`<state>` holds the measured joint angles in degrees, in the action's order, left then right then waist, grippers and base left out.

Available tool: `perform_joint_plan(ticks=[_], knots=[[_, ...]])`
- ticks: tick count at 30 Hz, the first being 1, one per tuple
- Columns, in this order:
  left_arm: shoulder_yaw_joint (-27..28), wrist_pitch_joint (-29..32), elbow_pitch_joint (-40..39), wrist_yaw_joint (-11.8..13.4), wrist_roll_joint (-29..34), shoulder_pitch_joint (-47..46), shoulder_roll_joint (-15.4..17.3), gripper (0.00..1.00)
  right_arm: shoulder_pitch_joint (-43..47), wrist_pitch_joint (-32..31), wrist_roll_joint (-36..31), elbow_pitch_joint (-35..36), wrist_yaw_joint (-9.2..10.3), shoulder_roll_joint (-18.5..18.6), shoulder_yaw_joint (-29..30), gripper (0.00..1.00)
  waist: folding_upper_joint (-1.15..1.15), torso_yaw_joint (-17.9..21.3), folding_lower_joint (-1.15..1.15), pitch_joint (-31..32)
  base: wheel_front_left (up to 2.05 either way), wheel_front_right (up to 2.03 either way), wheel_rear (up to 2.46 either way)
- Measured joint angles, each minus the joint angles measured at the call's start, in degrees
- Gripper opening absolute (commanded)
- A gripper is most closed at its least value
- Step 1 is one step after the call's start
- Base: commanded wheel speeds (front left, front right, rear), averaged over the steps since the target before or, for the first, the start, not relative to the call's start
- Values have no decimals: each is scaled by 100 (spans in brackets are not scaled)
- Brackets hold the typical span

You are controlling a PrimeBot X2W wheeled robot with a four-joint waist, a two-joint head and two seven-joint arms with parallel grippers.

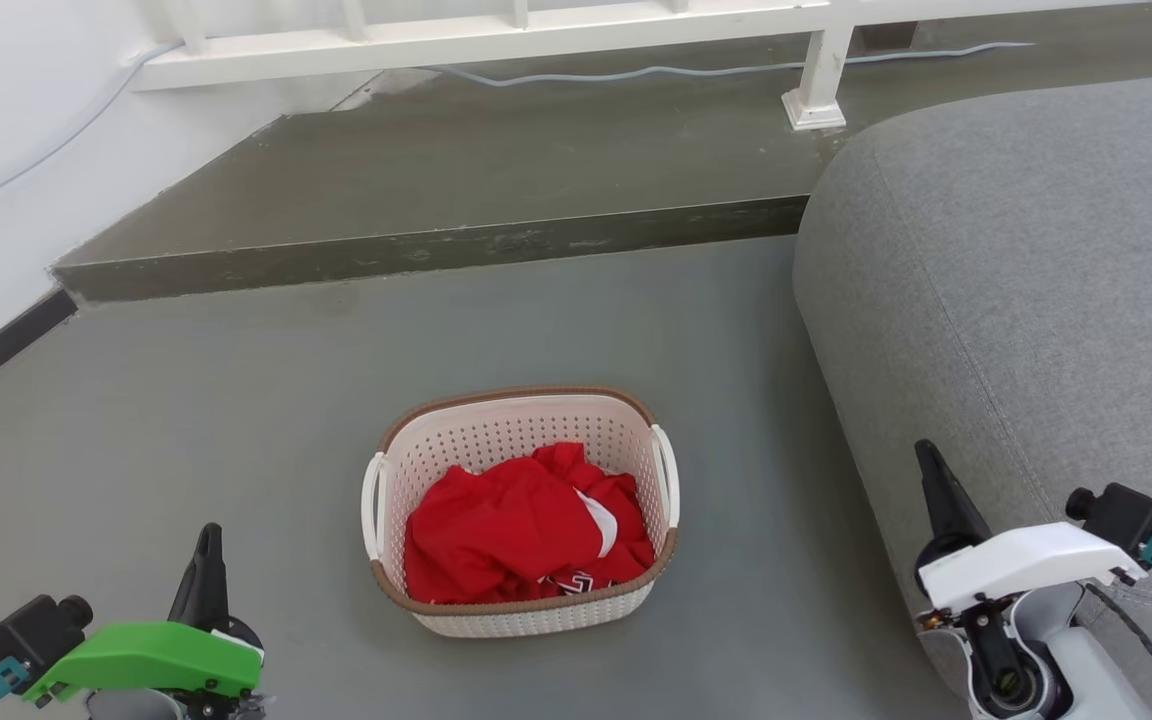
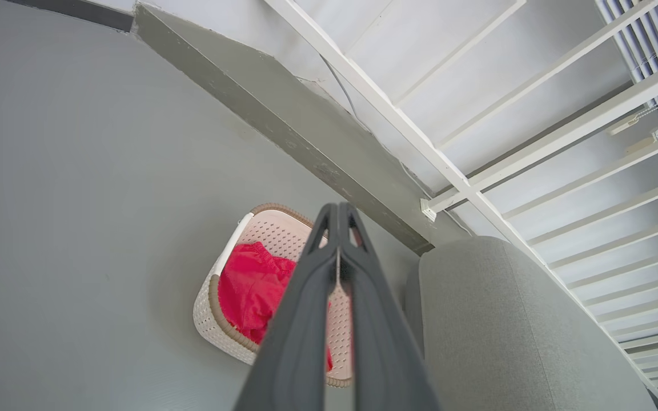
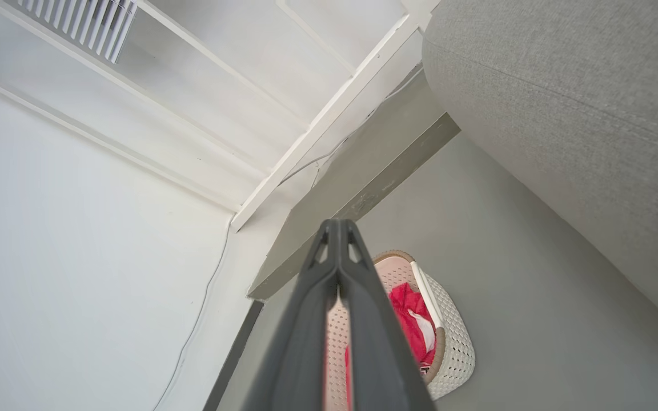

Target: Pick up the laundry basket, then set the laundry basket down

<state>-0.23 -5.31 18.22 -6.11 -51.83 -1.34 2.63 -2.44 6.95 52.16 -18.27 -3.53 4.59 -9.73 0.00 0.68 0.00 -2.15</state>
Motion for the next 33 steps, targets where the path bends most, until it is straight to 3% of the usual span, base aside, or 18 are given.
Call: perform_joint_plan(ticks=[33], knots=[[292,686,-96,-43,-2205,-93,-23,0,-35,-639,2291,93,-154,-48,843,0,0,-39,0,113,0,0,0]])
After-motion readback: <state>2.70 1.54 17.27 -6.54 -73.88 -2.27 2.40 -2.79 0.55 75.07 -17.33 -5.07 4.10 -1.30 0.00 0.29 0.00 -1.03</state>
